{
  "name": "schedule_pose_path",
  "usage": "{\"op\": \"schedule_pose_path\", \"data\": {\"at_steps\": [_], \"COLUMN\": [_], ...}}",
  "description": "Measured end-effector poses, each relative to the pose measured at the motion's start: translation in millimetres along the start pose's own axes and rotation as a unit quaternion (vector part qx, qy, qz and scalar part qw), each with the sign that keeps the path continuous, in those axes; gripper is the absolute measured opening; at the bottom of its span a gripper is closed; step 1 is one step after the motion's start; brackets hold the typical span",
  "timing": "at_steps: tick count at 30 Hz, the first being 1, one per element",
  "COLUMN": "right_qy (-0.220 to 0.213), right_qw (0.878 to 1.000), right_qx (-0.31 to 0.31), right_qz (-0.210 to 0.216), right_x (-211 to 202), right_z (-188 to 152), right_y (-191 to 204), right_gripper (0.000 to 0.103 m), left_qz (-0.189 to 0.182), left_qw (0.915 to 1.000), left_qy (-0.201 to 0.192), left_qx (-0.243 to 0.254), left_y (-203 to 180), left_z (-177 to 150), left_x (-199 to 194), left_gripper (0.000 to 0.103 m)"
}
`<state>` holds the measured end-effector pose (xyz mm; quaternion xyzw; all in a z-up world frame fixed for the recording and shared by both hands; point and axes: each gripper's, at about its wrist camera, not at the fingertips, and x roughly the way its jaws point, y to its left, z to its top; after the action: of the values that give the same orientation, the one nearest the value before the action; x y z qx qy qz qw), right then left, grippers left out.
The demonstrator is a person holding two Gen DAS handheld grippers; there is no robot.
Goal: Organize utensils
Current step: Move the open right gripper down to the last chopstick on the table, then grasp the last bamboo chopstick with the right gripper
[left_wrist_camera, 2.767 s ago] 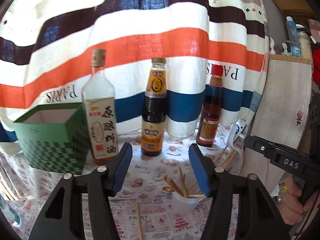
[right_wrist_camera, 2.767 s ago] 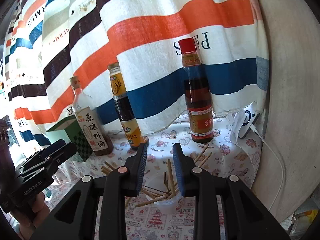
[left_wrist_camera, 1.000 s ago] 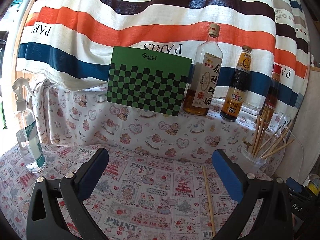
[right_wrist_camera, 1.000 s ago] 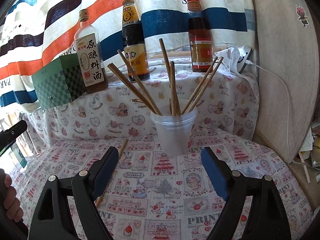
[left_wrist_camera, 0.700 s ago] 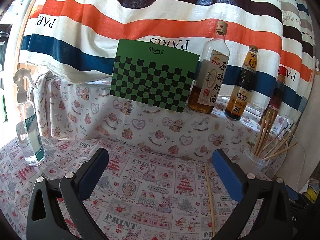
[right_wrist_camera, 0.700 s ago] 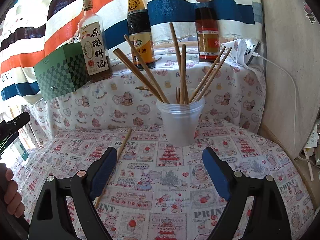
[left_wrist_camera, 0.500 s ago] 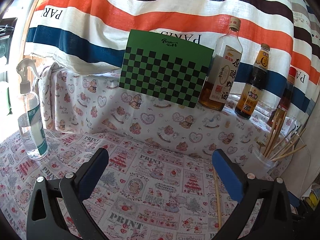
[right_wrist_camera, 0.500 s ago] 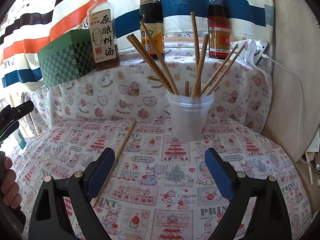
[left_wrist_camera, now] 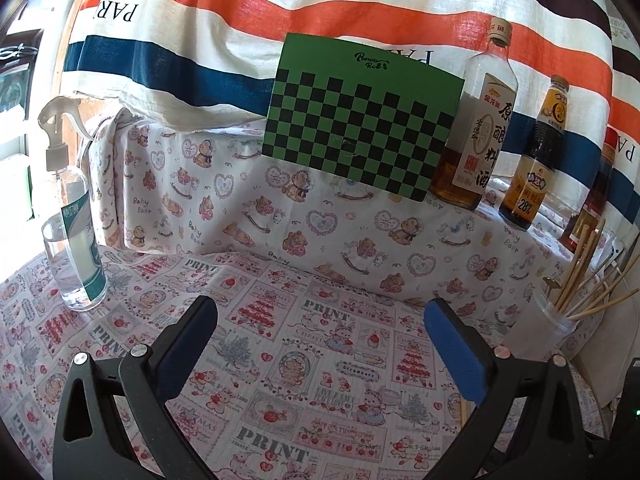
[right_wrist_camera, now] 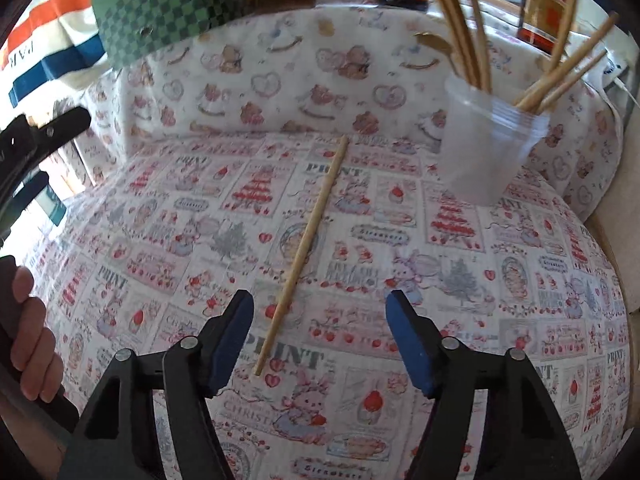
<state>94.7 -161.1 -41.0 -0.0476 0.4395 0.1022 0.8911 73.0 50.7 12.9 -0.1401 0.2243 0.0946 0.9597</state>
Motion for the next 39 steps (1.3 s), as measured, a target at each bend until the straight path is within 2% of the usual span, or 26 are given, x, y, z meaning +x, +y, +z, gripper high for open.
{"op": "schedule_pose_path", "data": {"at_steps": [3, 4, 7, 8, 10, 14, 19, 23, 28, 32, 37, 39], "right_qy": [0.021, 0.028, 0.019, 0.019, 0.016, -0.010, -0.089, -0.174, -0.236, -0.256, -0.245, -0.226], "right_qw": [0.999, 0.999, 0.999, 0.999, 0.999, 1.000, 0.996, 0.983, 0.969, 0.964, 0.967, 0.971], "right_qx": [-0.034, -0.038, -0.031, -0.031, -0.028, -0.003, 0.030, 0.050, 0.066, 0.064, 0.066, 0.072], "right_qz": [-0.006, -0.008, -0.006, -0.005, -0.005, -0.023, -0.014, -0.012, 0.000, -0.022, 0.018, 0.016], "right_x": [11.2, 14.1, 13.0, 12.5, 10.5, 0.6, -29.2, -58.5, -87.0, -97.8, -100.4, -95.2], "right_z": [-3.4, -4.9, -8.7, -10.3, -12.4, -14.0, -9.6, -10.3, -10.4, -10.7, -8.4, -6.9], "right_y": [16.5, 18.9, 16.1, 14.5, 8.4, -11.8, -33.0, -46.5, -54.7, -54.8, -63.9, -68.5], "right_gripper": [0.052, 0.043, 0.026, 0.015, 0.007, 0.006, 0.006, 0.006, 0.006, 0.006, 0.005, 0.006], "left_qz": [0.021, 0.018, 0.003, -0.001, -0.005, -0.017, -0.030, -0.024, -0.040, -0.046, -0.040, -0.042], "left_qw": [0.9994, 0.9994, 0.9998, 0.9998, 0.9996, 0.9994, 0.9984, 0.9965, 0.9955, 0.9958, 0.9964, 0.9968], "left_qy": [-0.014, -0.014, -0.016, -0.020, -0.025, -0.028, -0.042, -0.077, -0.086, -0.079, -0.075, -0.068], "left_qx": [0.024, 0.026, 0.010, 0.007, 0.006, 0.007, 0.021, 0.023, 0.003, -0.004, -0.001, 0.000], "left_y": [-5.3, -5.6, -2.1, -1.6, -1.9, -6.2, -16.4, -21.0, -17.3, -14.6, -15.4, -16.1], "left_z": [-0.5, -0.1, 2.5, 3.5, 5.0, 5.1, 3.8, 2.8, 3.6, 3.5, 2.0, 1.4], "left_x": [-2.5, -3.4, -8.1, -10.2, -14.1, -19.4, -31.1, -44.7, -50.2, -47.6, -44.1, -41.7], "left_gripper": [0.103, 0.103, 0.103, 0.103, 0.103, 0.103, 0.103, 0.102, 0.103, 0.103, 0.103, 0.103]}}
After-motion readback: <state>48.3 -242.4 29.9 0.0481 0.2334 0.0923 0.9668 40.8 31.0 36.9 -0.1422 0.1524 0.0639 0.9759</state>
